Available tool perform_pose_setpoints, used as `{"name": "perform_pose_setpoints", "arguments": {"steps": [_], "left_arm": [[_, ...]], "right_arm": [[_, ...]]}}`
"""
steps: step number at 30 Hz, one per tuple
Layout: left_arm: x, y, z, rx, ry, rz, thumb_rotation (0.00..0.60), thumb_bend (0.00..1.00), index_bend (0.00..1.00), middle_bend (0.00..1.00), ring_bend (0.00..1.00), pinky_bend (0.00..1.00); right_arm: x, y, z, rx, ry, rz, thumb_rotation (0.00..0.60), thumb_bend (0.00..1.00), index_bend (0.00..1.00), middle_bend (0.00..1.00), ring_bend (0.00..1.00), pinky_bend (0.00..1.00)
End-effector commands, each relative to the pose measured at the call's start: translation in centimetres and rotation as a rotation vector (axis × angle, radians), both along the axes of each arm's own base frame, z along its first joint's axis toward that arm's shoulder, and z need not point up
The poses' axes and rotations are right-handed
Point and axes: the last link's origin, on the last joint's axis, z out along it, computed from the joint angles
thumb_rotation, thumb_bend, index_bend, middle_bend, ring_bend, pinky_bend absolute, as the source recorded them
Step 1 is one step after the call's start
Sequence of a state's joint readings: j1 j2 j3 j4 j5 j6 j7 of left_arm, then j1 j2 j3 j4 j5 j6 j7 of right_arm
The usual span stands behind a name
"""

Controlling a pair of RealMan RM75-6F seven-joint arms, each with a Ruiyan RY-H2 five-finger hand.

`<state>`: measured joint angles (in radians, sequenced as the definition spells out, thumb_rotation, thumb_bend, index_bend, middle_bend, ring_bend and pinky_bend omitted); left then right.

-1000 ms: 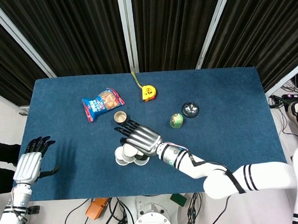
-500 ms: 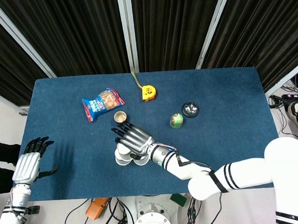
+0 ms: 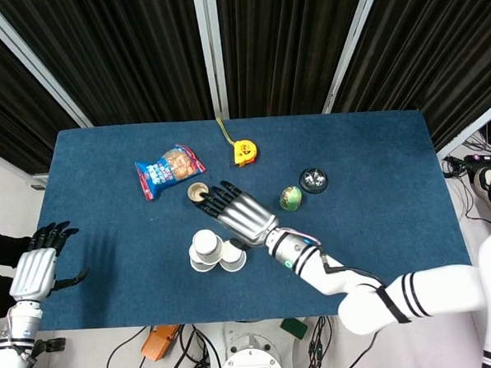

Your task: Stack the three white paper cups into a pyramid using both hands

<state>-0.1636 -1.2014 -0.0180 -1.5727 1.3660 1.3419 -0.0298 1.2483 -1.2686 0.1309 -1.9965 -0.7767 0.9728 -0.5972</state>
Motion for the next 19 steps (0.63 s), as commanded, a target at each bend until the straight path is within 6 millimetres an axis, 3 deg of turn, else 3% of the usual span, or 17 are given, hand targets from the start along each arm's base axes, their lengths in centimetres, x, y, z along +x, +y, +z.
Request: {"name": "perform_pose_setpoints", "arguments": {"steps": [1,7,13,16,19], "left_arm": [[-0.7,-0.1,1.2,0.036,0.023,0.008,0.568,0.22,0.18,0.08,0.0,0.01],[-1.7,-1.0,3.0,0.102,0.04,0.01,0.587,0.22,0.18,0.08,0.0,0.01],[-2.2,-2.6,3.8,0.154,0.03,0.008,0.6,0.22,0.18,0.08,0.0,0.01],[-2.3,-3.6,4.0,0.168,0.04,0.016,0.599,0.22,0.18,0.08,0.0,0.01],[-2.3,-4.4,4.2,0.176,0.044,0.021,0.6,0.22,0.18,0.08,0.0,0.01]], "right_arm": [[-7.1,0.9,5.3,-0.2,-0.014,-0.069,0.6,0.45,0.0,0.06,0.0,0.05],[-16.9,4.5,10.0,-0.341,-0.078,-0.206,0.6,0.4,0.0,0.02,0.0,0.03],[-25.7,9.2,12.6,-0.444,-0.146,-0.36,0.6,0.39,0.0,0.0,0.0,0.0],[-28.7,11.4,13.2,-0.472,-0.187,-0.433,0.6,0.39,0.0,0.0,0.0,0.0],[-30.4,12.8,13.6,-0.5,-0.232,-0.463,0.6,0.39,0.0,0.0,0.0,0.0]]}}
